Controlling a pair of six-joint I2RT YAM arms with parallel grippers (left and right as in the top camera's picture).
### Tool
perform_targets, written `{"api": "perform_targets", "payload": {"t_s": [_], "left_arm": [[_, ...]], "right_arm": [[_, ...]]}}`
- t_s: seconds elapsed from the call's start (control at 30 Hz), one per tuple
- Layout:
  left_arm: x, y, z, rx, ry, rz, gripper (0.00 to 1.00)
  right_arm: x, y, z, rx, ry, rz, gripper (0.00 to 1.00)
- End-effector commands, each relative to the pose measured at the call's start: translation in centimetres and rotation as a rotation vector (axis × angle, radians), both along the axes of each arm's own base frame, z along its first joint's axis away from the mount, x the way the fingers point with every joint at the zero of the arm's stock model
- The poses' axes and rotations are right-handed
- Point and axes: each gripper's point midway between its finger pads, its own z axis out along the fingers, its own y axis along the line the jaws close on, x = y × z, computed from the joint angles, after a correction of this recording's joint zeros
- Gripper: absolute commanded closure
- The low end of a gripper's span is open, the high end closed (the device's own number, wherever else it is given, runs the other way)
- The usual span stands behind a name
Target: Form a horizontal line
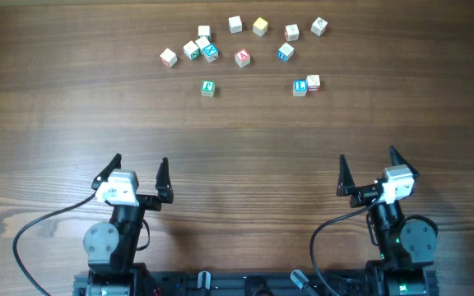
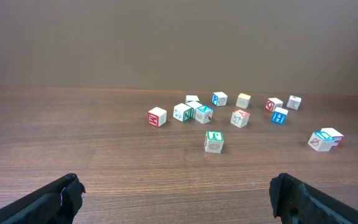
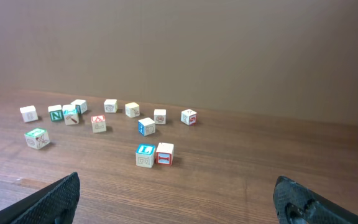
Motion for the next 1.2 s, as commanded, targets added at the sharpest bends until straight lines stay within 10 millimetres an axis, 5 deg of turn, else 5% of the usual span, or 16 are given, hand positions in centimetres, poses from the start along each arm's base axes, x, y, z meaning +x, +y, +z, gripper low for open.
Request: {"api": "perform_targets", "payload": {"t_s": [0.0, 0.3, 0.53, 1.0, 1.17], "left_arm": [[0.0, 0.2, -0.2, 0.013, -0.003, 0.013, 0.00], [0.0, 0.3, -0.2, 0.004, -0.002, 0.014, 0.00], [0.1, 1.4, -0.2, -0.251, 0.020, 0.098, 0.00], [0.1, 1.4, -0.4, -0.251, 0.029, 0.098, 0.00], [0.0, -0.3, 0.3, -0.257, 0.017, -0.006, 0.00]], "right_arm": [[0.0, -0.1, 0.2, -0.013, -0.013, -0.006, 0.00], [0.0, -0.1, 0.2, -0.013, -0.013, -0.006, 0.00], [0.0, -0.1, 0.2, -0.013, -0.013, -0.006, 0.00], [0.0, -0.1, 0.2, -0.014, -0.013, -0.006, 0.00], [0.0, -0.1, 0.2, -0.013, -0.013, -0.006, 0.00]]}}
